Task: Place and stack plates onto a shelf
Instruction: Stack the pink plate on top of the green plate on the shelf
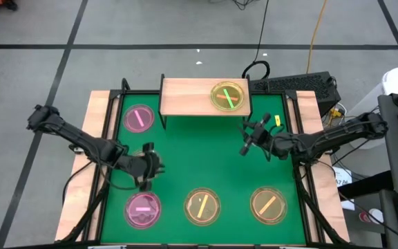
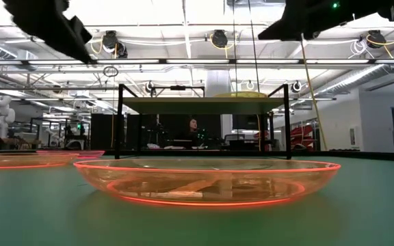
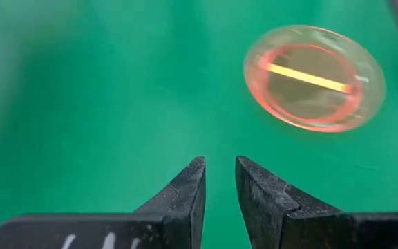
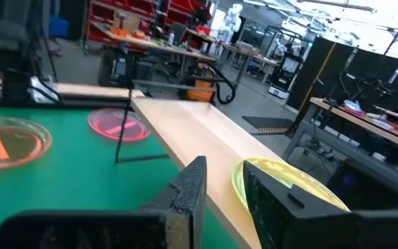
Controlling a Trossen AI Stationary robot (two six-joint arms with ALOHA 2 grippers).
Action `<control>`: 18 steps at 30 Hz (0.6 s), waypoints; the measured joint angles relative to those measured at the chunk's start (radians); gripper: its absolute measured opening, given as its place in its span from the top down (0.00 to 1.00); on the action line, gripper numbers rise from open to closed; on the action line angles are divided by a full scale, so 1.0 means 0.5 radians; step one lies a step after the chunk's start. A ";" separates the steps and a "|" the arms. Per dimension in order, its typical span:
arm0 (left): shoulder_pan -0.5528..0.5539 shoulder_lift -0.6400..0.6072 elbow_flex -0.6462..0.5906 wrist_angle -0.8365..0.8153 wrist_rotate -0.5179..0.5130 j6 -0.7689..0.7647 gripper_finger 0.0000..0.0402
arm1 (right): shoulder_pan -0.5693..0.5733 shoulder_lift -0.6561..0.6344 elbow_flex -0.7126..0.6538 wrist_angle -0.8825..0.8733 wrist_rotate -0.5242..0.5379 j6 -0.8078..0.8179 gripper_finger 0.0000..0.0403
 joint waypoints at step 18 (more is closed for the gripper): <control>-0.613 0.430 0.133 -0.355 0.326 -0.865 0.78 | 0.222 -0.065 0.001 0.129 0.004 -0.097 0.80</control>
